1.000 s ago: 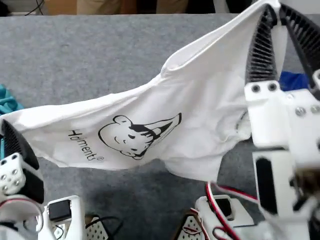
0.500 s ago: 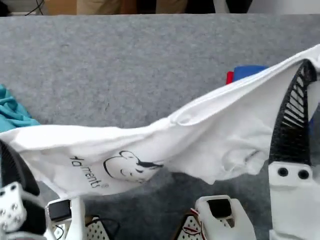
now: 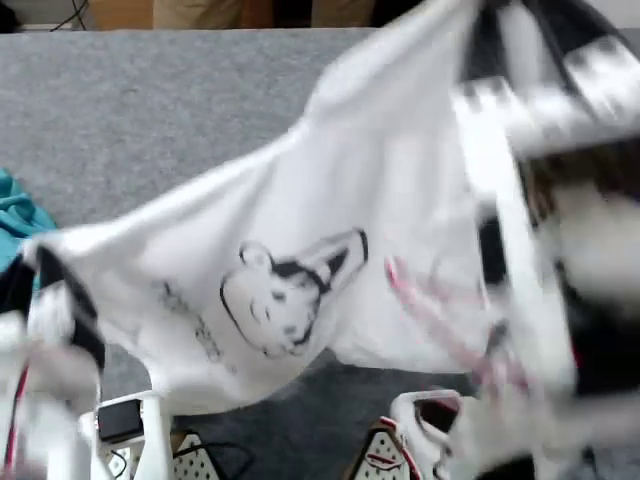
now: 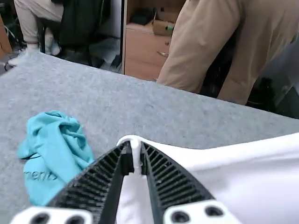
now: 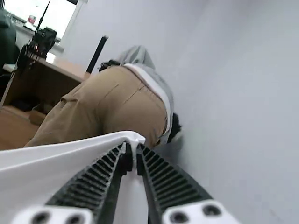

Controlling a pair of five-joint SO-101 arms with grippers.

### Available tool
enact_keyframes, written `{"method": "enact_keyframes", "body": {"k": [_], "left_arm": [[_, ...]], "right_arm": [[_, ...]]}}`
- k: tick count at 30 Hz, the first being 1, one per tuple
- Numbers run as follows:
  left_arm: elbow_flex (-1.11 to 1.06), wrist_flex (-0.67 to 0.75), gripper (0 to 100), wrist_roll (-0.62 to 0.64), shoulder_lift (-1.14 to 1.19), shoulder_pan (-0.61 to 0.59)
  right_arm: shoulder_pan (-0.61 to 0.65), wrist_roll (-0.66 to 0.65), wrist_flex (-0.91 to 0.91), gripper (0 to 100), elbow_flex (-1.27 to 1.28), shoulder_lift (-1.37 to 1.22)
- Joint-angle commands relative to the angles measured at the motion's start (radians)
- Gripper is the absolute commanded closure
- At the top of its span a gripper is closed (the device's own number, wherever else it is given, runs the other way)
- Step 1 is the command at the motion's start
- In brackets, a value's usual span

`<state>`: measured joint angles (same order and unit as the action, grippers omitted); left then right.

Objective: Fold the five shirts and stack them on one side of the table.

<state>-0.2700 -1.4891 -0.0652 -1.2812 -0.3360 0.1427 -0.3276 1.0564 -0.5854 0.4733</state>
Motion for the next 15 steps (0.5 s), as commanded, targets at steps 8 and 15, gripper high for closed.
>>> {"method": "enact_keyframes", "body": {"k": [8,15], "left_arm": [[-0.81,1.35,98,0.005,0.239,0.012],[-0.445,1.547,98,0.005,0.832,0.008]], "right_arm": [[0.071,-0.009,-0.623,99.7,0.288,-0.562],[0.071,0.0,-0.677,99.7,-0.022,-0.966]]}}
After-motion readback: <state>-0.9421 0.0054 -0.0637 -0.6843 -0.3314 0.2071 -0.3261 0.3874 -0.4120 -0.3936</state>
